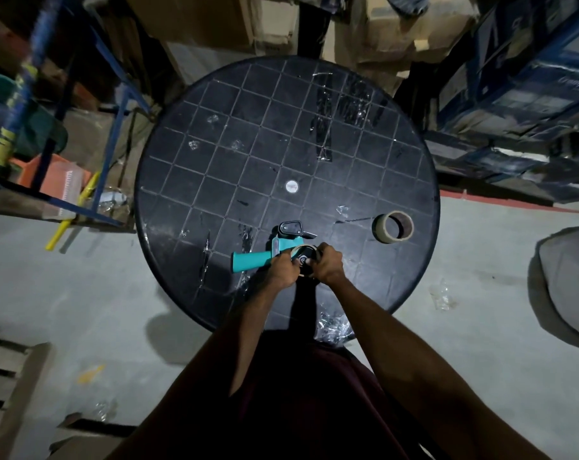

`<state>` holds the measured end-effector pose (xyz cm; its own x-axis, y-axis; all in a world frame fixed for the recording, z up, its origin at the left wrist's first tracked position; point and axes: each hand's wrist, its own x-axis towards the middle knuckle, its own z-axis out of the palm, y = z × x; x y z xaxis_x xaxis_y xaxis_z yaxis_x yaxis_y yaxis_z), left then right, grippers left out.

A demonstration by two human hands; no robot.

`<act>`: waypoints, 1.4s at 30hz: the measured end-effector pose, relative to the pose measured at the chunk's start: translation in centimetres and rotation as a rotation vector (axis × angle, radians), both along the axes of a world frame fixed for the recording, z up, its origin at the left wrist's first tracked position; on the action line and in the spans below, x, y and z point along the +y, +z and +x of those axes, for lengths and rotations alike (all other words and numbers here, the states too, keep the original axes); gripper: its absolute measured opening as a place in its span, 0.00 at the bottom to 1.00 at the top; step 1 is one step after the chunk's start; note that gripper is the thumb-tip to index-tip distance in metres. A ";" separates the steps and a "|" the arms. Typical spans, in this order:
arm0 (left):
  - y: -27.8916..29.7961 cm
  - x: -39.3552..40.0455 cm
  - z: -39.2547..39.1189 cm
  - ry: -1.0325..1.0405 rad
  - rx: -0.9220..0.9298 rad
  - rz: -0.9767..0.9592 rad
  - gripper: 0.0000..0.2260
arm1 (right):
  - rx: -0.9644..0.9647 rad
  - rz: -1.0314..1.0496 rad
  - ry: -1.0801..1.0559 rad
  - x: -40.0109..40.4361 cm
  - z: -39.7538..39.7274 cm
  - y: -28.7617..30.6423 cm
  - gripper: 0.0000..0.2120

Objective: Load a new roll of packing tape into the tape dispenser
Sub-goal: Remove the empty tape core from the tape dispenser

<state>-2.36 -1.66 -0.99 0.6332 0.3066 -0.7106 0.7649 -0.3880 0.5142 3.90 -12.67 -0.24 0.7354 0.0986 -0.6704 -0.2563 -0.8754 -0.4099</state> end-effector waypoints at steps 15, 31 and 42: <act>0.5 0.2 0.4 -0.012 -0.038 0.036 0.15 | 0.014 -0.012 -0.250 1.1 0.0 0.0 0.12; -3.4 0.0 -1.3 0.165 0.000 -0.053 0.16 | -0.018 0.039 0.063 -0.2 -0.6 1.1 0.15; -0.2 -0.6 -0.2 0.205 0.005 0.043 0.12 | -0.050 0.009 -0.188 1.2 -0.6 0.5 0.14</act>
<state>-2.56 -2.26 -1.15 0.5505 0.4591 -0.6973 0.8329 -0.2453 0.4961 3.26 -11.51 0.27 0.7736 -0.0380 -0.6325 -0.3941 -0.8105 -0.4333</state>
